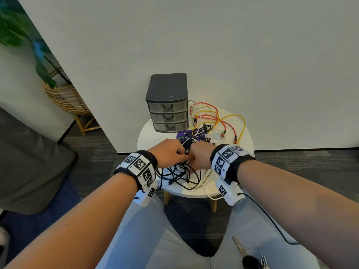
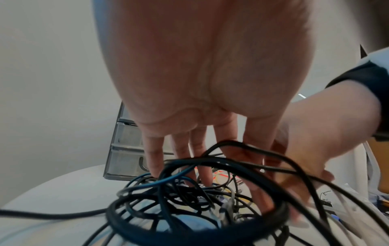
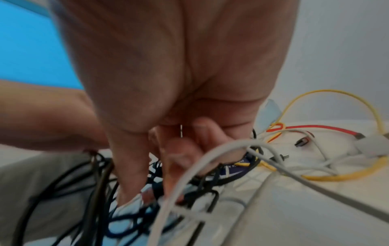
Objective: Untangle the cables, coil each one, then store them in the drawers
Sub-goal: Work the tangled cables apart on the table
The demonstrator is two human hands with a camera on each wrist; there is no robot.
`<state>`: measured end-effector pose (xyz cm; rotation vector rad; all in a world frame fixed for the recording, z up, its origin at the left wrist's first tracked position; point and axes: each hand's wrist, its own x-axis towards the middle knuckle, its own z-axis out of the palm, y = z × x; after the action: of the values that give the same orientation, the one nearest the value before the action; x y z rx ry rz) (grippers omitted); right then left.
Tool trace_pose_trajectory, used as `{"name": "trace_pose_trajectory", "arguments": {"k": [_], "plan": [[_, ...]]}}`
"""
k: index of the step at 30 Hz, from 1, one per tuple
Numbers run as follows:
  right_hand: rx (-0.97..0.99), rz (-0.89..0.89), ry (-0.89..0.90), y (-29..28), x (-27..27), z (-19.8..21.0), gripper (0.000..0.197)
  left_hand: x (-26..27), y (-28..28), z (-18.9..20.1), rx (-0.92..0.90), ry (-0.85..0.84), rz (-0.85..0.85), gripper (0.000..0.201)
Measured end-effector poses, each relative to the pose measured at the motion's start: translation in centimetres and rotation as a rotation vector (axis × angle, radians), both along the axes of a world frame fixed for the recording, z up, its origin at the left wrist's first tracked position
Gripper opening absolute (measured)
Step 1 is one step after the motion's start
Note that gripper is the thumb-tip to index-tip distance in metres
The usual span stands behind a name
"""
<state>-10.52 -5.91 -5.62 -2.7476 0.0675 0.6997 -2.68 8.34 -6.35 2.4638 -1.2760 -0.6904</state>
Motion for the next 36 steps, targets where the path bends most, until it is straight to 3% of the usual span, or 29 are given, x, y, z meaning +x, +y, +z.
{"name": "trace_pose_trajectory", "arguments": {"k": [4,9,14,19,29,33,36], "plan": [[0.066,0.0,-0.07,-0.5,-0.2,-0.5,0.014,-0.3,-0.1,0.1,-0.046,0.006,-0.003,0.017],[0.375,-0.112,-0.348,-4.2,-0.6,1.5,0.013,0.1,0.2,-0.2,-0.142,0.004,0.025,0.024],[0.851,-0.338,-0.55,-6.1,-0.6,4.0,0.014,0.7,-0.7,-0.2,-0.247,-0.023,0.052,0.02],[1.241,-0.413,-0.547,-6.4,-1.0,6.0,0.017,1.2,-1.3,0.5,-0.287,-0.065,0.113,0.012],[1.581,-0.354,-0.585,-5.8,-0.9,7.7,0.011,0.8,-1.8,1.4,-0.481,-0.193,0.129,0.007],[1.604,-0.336,-0.562,-5.9,-0.9,8.0,0.015,0.6,-2.5,1.5,-0.531,-0.25,0.133,0.026],[1.641,-0.315,-0.564,-5.9,-1.1,8.4,0.016,0.5,-3.1,1.9,-0.555,-0.248,0.11,0.026]]}}
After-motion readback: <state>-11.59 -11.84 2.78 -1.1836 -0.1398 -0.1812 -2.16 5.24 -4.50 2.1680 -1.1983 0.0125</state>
